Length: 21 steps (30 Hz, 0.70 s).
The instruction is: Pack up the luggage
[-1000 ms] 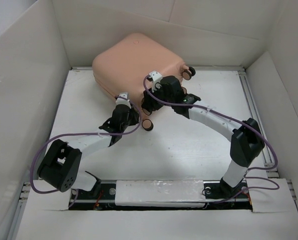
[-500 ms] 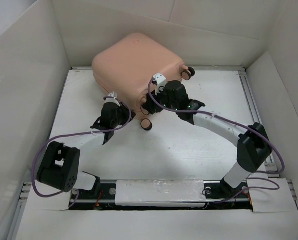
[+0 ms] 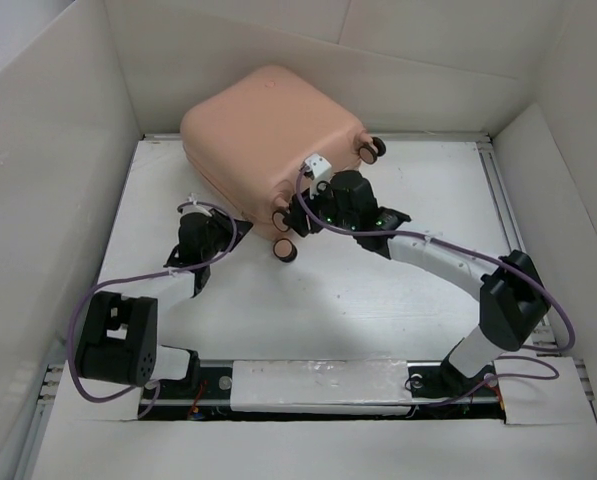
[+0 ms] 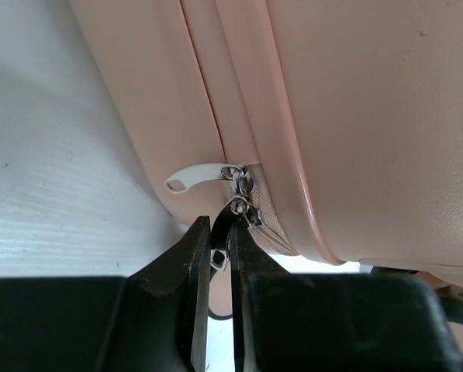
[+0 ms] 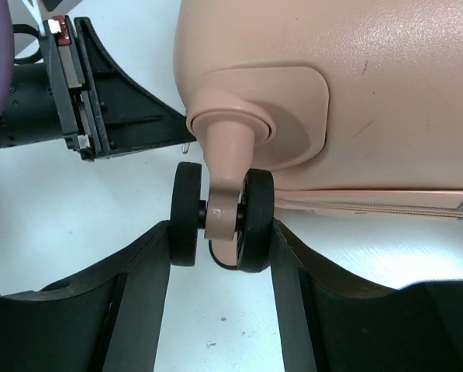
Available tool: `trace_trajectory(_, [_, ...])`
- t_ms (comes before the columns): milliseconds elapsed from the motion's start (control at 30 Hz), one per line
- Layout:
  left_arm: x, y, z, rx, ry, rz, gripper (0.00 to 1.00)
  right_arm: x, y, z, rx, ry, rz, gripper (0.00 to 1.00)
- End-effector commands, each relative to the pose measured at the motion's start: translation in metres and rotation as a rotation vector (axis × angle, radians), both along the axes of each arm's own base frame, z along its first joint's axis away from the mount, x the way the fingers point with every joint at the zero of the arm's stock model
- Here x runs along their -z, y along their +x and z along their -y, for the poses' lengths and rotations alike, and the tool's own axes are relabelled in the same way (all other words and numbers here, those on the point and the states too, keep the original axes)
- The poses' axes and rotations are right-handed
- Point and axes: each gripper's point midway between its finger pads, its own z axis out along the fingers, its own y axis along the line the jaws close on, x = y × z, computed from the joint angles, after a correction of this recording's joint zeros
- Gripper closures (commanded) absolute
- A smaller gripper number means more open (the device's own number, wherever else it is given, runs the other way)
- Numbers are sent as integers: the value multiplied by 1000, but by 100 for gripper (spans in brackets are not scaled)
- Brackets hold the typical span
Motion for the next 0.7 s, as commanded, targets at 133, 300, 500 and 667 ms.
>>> trace_trajectory(133, [16,17,-101,-413,157,-27,100,-16,-3,14,45,-129,1,1])
trace_trajectory(300, [12,23,-103,-427,152,-27,100,-25,14,2,52,-149,4,1])
trace_trajectory(500, [21,14,-117,-514,154,-128,98,-32,0,2,49,-120,26,1])
trace_trajectory(667, [-55,-17,-127,-579,90,68,28,-61,-34,22,63,-42,85,1])
